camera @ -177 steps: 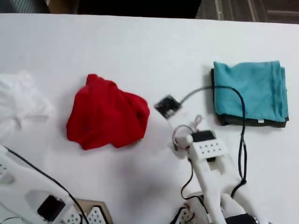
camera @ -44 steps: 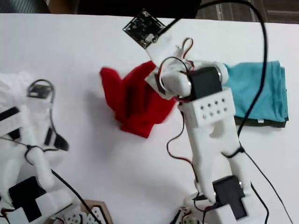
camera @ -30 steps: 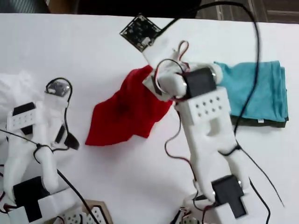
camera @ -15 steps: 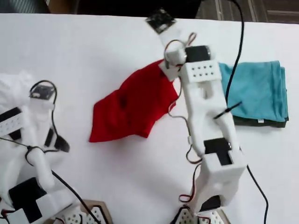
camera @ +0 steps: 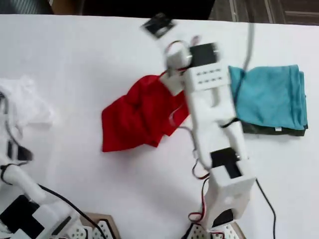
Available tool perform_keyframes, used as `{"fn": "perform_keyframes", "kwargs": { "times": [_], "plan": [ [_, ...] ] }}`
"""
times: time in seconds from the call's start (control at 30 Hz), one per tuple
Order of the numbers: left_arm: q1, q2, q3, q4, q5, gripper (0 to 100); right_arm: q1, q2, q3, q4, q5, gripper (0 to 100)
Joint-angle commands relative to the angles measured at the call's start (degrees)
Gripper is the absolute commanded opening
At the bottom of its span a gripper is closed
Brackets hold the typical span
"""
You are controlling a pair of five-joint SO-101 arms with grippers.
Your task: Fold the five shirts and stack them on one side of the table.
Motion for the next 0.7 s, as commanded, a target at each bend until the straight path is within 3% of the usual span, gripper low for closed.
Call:
{"fn": "perform_keyframes", "kwargs": {
  "times": [0.0, 0.17, 0.33, 0.67],
  "plan": [
    [-5.10, -2.29, -4.53, 0.09, -0.53, 29, -6.55, -6.11, -2.46, 1.01, 0.44, 24.6],
    [-11.16, -2.20, -4.44, -2.29, -0.53, 29, -15.34, -13.32, -0.62, 2.07, 0.53, 24.5],
    [-15.30, -2.20, -4.53, -5.54, -0.53, 29, -23.25, -12.97, 13.54, 0.31, 0.44, 24.5],
    [-16.88, -2.20, -4.44, -4.66, -2.81, 29, -34.59, -12.00, 44.57, -23.96, 0.09, 24.5]
  ]
}}
